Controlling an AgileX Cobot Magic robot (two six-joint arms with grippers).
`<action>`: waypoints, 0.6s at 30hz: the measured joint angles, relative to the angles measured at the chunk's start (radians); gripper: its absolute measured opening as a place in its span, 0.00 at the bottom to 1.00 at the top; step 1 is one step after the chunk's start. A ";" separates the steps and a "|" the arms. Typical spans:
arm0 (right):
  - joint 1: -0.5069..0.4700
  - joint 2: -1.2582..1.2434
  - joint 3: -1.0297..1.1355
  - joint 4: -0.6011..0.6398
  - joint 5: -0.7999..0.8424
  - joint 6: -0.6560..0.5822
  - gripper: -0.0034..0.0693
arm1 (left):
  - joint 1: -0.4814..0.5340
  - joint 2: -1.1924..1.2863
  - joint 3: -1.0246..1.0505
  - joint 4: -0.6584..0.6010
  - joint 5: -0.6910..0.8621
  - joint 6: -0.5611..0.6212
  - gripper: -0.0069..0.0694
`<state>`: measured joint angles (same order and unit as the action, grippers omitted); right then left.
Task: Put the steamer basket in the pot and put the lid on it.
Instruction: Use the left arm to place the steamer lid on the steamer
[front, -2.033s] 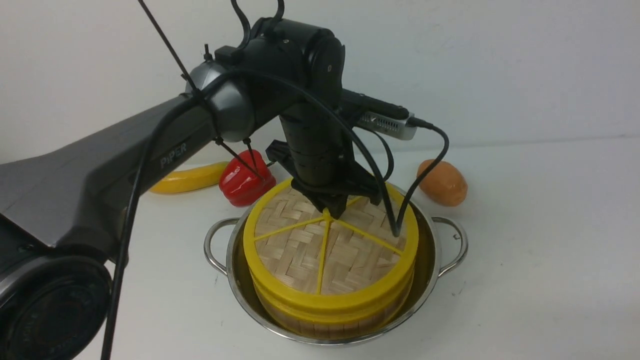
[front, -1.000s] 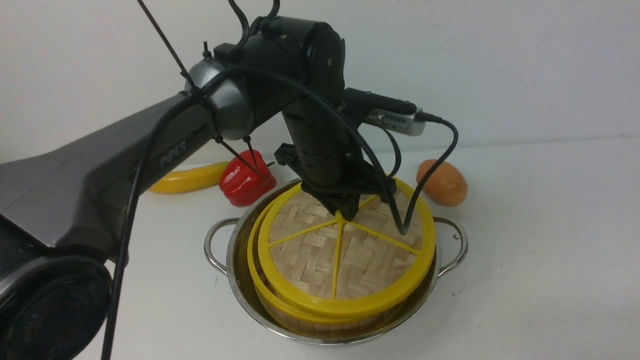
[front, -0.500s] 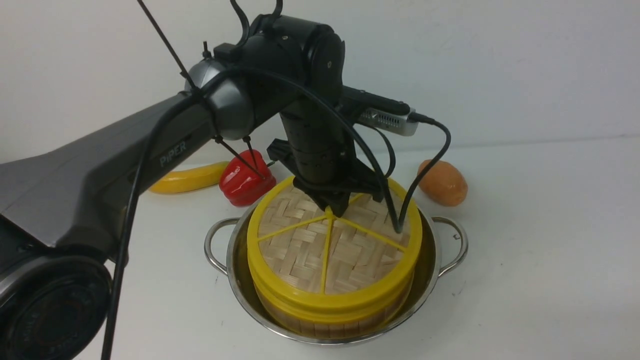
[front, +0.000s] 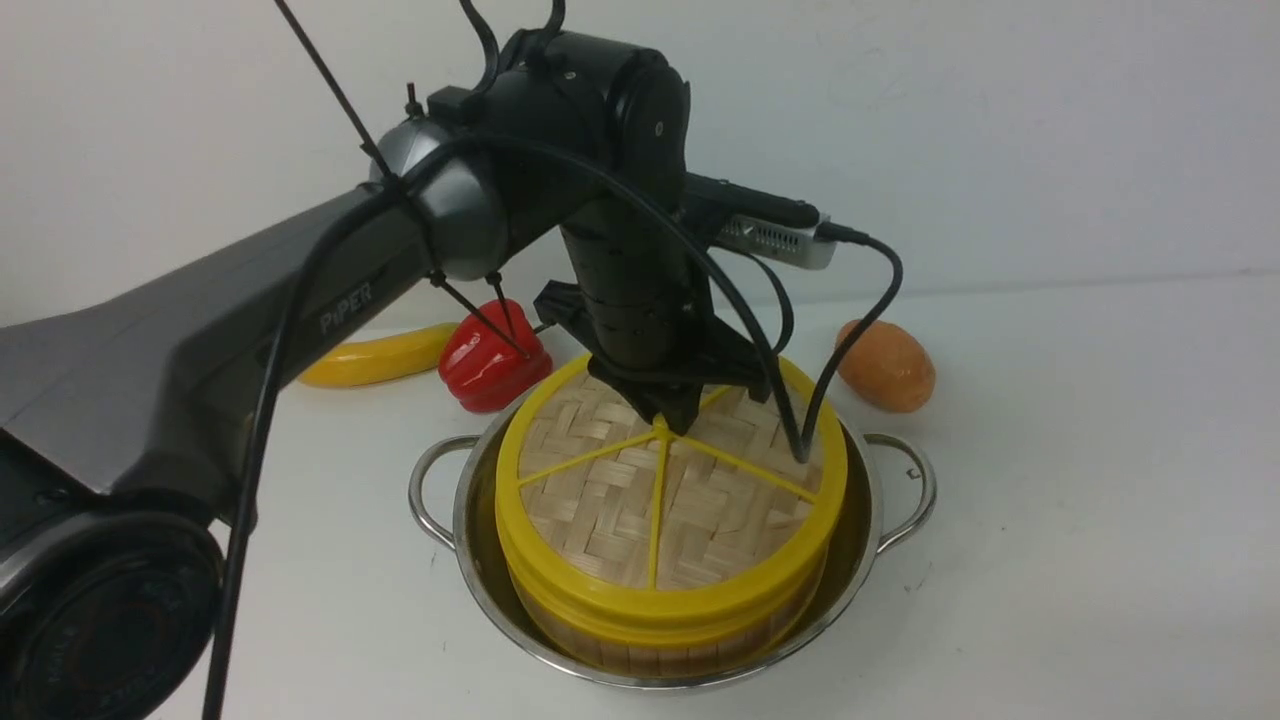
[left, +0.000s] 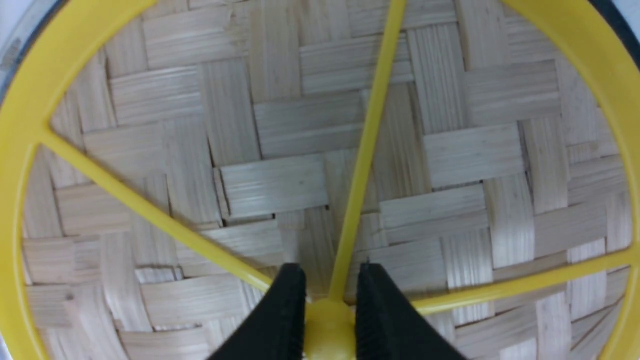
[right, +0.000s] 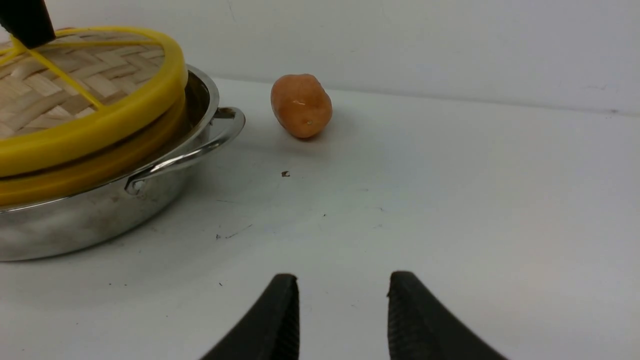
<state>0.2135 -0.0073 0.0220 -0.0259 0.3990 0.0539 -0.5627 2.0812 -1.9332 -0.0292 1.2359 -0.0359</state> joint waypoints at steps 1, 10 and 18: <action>0.000 0.000 0.000 0.000 0.000 0.000 0.38 | 0.000 -0.003 0.000 0.000 0.000 -0.001 0.25; 0.000 0.000 0.000 0.000 0.000 0.000 0.38 | 0.000 -0.097 0.006 0.017 0.001 -0.005 0.25; 0.000 0.000 0.000 0.000 0.000 0.000 0.38 | 0.000 -0.101 0.122 0.009 0.002 -0.001 0.25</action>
<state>0.2135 -0.0073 0.0220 -0.0259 0.3990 0.0539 -0.5627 1.9803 -1.8112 -0.0198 1.2380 -0.0370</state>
